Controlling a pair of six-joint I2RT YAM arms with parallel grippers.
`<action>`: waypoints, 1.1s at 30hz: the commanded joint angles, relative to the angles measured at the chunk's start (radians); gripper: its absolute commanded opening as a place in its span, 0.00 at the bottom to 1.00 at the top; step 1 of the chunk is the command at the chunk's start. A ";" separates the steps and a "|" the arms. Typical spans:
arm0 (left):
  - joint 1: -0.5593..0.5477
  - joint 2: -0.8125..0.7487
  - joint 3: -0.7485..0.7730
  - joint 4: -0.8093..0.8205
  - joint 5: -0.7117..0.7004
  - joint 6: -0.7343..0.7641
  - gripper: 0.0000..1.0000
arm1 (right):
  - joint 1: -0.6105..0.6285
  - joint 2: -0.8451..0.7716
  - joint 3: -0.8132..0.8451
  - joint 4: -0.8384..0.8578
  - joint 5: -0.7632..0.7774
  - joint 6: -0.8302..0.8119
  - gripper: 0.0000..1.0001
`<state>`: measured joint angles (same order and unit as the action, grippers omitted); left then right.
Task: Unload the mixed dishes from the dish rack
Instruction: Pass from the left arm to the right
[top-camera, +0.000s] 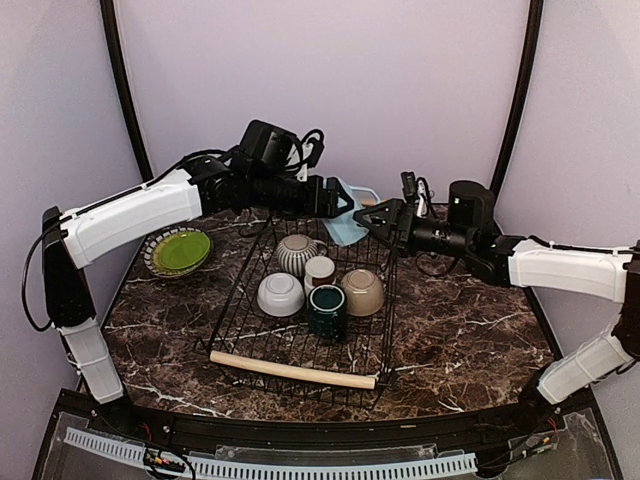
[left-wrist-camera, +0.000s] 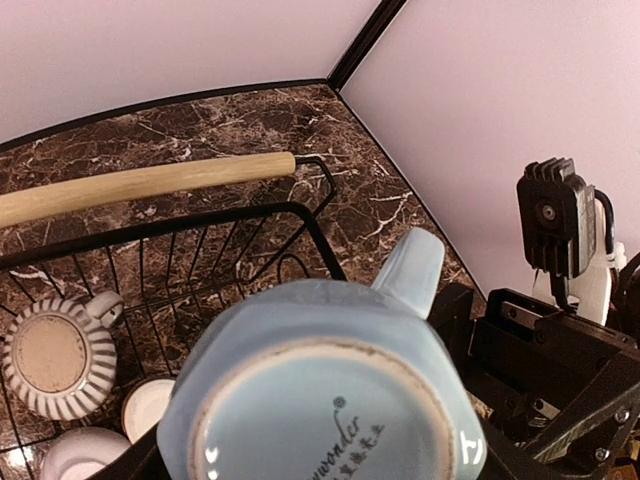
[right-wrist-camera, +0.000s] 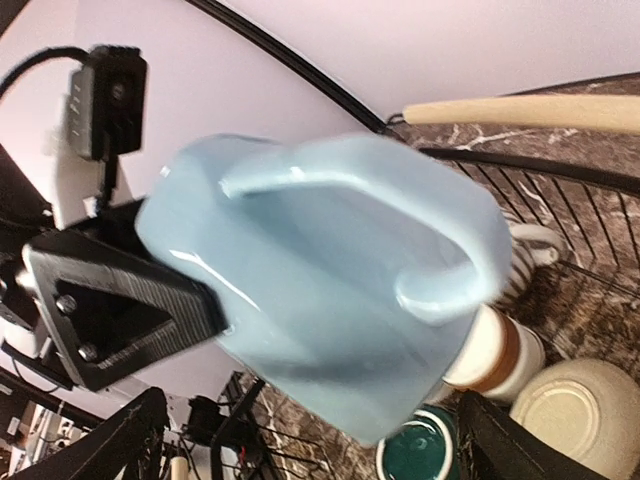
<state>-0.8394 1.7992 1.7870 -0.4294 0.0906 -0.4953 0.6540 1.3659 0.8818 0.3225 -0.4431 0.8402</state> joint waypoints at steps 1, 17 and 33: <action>0.009 -0.137 -0.080 0.244 0.084 -0.105 0.13 | 0.015 0.048 -0.020 0.342 -0.078 0.155 0.95; 0.026 -0.275 -0.461 0.789 0.238 -0.401 0.11 | 0.042 0.127 -0.015 0.848 -0.181 0.341 0.51; 0.027 -0.302 -0.607 0.936 0.327 -0.415 0.32 | 0.044 0.085 -0.020 0.849 -0.183 0.320 0.00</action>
<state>-0.8143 1.5616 1.2083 0.4805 0.3981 -0.9726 0.6926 1.4864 0.8413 1.1324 -0.6273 1.1831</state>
